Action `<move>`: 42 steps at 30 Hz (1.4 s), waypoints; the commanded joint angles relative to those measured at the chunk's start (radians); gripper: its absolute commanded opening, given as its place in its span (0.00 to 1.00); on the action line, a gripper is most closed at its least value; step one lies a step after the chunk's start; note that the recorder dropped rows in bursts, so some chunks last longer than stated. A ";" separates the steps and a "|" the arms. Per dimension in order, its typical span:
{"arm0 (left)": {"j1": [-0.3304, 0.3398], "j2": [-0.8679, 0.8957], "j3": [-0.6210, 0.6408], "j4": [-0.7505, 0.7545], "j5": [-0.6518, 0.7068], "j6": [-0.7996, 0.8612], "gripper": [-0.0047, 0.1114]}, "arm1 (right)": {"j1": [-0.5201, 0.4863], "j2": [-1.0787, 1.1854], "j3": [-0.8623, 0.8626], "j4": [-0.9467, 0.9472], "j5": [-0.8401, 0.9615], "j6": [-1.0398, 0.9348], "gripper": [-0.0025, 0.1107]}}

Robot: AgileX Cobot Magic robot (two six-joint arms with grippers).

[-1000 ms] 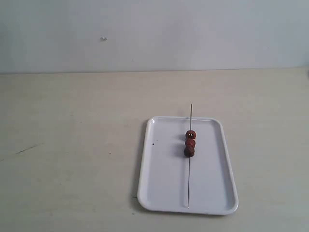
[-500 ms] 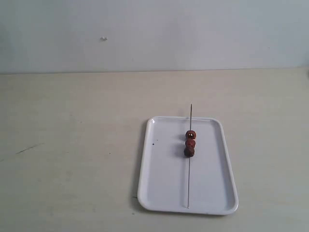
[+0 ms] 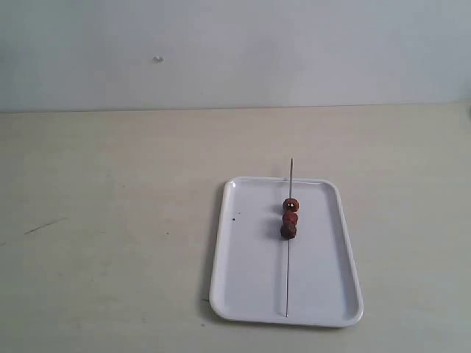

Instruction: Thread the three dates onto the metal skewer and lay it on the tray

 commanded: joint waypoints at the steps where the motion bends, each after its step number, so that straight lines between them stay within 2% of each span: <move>1: 0.025 -0.024 0.000 0.009 0.006 -0.011 0.04 | -0.006 -0.006 0.003 -0.004 -0.005 -0.010 0.02; 3: 0.092 -0.075 0.000 0.009 0.025 -0.011 0.04 | -0.006 -0.006 0.003 -0.004 -0.005 -0.010 0.02; 4: 0.165 -0.116 0.000 0.009 0.064 -0.011 0.04 | -0.006 -0.006 0.003 -0.004 -0.005 -0.010 0.02; 6: 0.260 -0.116 0.000 0.009 0.115 -0.011 0.04 | -0.006 -0.006 0.003 -0.004 -0.005 -0.010 0.02; 10: 0.375 -0.116 0.000 0.027 0.264 -0.011 0.04 | -0.006 -0.006 0.003 -0.004 -0.005 -0.010 0.02; 12: 0.383 -0.116 0.000 0.027 0.331 -0.011 0.04 | -0.006 -0.006 0.003 -0.004 -0.005 -0.010 0.02; 13: 0.383 -0.116 0.000 0.027 0.409 -0.011 0.04 | -0.006 -0.006 0.003 -0.004 -0.005 -0.010 0.02; 14: 0.383 -0.116 0.000 0.021 0.418 -0.018 0.04 | -0.006 -0.006 0.003 -0.004 -0.005 -0.010 0.02; 42: 0.383 -0.116 0.000 0.022 0.416 -0.018 0.04 | -0.006 -0.006 0.003 -0.004 -0.005 -0.010 0.02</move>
